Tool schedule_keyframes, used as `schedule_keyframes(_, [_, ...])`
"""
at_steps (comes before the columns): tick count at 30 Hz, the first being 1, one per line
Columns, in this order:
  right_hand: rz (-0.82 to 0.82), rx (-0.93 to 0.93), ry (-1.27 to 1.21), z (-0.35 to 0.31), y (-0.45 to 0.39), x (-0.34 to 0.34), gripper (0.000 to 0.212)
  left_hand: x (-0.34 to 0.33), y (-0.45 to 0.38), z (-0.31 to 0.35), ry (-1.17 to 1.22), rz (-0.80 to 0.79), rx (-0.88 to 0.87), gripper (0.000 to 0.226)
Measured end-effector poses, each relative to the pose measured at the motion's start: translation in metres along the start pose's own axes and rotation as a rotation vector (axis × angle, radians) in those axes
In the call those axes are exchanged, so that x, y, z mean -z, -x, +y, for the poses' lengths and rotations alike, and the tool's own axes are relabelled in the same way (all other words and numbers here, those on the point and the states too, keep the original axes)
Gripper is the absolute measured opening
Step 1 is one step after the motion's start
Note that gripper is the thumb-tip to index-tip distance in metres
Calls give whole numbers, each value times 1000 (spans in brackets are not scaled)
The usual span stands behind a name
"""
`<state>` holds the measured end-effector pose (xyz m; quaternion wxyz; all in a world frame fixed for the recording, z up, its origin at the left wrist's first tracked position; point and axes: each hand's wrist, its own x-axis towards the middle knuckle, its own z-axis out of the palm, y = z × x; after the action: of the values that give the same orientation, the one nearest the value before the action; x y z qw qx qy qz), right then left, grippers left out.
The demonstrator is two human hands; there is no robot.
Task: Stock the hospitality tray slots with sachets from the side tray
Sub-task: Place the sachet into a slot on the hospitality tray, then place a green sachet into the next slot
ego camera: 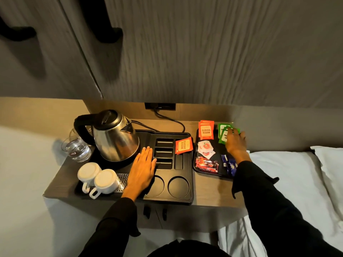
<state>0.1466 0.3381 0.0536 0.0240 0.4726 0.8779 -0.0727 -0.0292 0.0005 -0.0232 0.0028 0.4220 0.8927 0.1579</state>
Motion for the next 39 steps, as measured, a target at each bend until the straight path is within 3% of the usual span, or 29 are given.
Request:
schedule_keyframes(4, [23,52,112,2,-5,5,61,1,0,0,0,13,-3,56])
schedule_keyframes(10, [-20,32,67,-1,-4,11,59,1,0,1,12,27,-2,56])
schedule_keyframes(13, [-35,4,-151,-8,3,20,56,2,0,2,15,28,2,56])
schedule_keyframes(18, [-289,-139,-935,-52,52,29,43,5,1,3,21,20,5,56])
schedule_keyframes(22, [-490,-176,-960,-98,94,-4,62,7,0,5,48,1,11,57])
schedule_keyframes(30, [2,-191,-551,-157,135,-46,70,9,0,5,31,-10,17,56])
schedule_keyframes(34, [-5,-79,-336,-158,139,-50,68,7,0,5,33,-17,21,56])
schedule_keyframes(39, [99,14,-297,-112,125,-40,56,8,0,4,40,-19,18,56])
